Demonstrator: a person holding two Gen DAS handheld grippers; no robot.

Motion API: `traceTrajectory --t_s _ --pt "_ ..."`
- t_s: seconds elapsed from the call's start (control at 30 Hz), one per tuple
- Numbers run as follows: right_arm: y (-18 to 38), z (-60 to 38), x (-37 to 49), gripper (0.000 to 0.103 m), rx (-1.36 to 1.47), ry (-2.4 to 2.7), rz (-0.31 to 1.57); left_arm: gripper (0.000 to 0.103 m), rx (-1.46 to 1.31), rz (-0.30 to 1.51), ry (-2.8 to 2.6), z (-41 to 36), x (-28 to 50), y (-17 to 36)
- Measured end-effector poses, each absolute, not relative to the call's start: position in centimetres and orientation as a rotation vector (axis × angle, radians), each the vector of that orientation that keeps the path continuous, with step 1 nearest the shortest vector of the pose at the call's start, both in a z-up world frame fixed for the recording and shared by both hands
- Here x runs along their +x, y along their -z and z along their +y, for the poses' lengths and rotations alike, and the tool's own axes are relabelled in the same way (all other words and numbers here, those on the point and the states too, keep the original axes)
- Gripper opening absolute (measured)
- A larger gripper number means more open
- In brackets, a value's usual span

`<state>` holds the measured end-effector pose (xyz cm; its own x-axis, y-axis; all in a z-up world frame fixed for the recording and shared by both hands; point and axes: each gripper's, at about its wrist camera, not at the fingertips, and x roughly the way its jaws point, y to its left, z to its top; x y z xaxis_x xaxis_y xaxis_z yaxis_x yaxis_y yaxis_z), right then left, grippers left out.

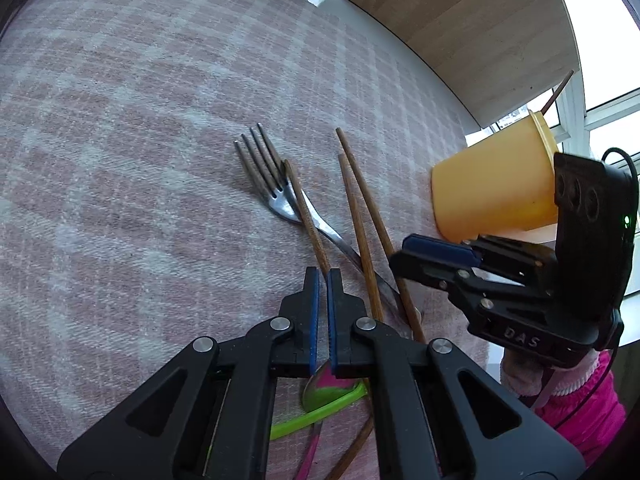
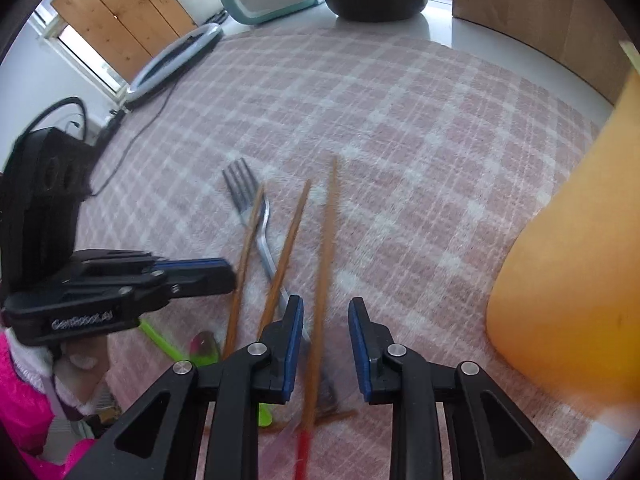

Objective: Organize utensils
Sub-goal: 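Lower the right tool onto the chopsticks and close on another chopstick, then lift the chopstick with the right tool and carry it to the yellow container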

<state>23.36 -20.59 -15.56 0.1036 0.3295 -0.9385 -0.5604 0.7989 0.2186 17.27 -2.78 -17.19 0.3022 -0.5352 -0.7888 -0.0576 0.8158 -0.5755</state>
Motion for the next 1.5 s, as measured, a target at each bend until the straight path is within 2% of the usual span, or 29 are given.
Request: traceTrajectory --t_s 0.27,0.33,0.43,0.5,0.6,0.8,0.83,1.03,1.5 --pt "16.2 -19.0 23.7 0.019 -0.267 -0.643 1.306 0.001 -0.585 1.238 0.318 -1.8 16.5 16.9" --pt "16.2 -18.7 23.7 0.014 -0.289 -0.632 1.3 0.007 -0.593 1.25 0.308 -1.6 16.6 17.0" --pt "16.3 -18.5 23.8 0.009 -0.297 -0.62 1.301 0.009 -0.637 1.258 0.309 -1.0 16.6 16.9" --pt "16.2 -18.7 23.9 0.008 -0.294 -0.62 1.303 0.009 -0.65 1.255 0.306 -0.6 16.5 16.7" --pt "16.3 -18.7 23.8 0.007 -0.285 -0.622 1.307 0.015 -0.66 1.253 0.309 -0.3 16.6 16.2" --pt "16.1 -19.0 23.5 0.004 -0.274 -0.627 1.308 0.015 -0.624 1.259 0.278 -0.8 17.2 16.3" --pt "16.1 -19.0 23.5 0.004 -0.272 -0.628 1.307 0.008 -0.619 1.259 0.269 -0.6 17.3 16.2" --pt "15.4 -19.6 23.1 0.004 -0.241 -0.622 1.294 0.006 -0.671 1.235 0.255 0.2 17.5 15.9" --pt "9.1 -22.3 19.2 0.004 -0.112 -0.666 1.124 0.003 -0.613 1.013 0.235 2.5 12.8 6.7"
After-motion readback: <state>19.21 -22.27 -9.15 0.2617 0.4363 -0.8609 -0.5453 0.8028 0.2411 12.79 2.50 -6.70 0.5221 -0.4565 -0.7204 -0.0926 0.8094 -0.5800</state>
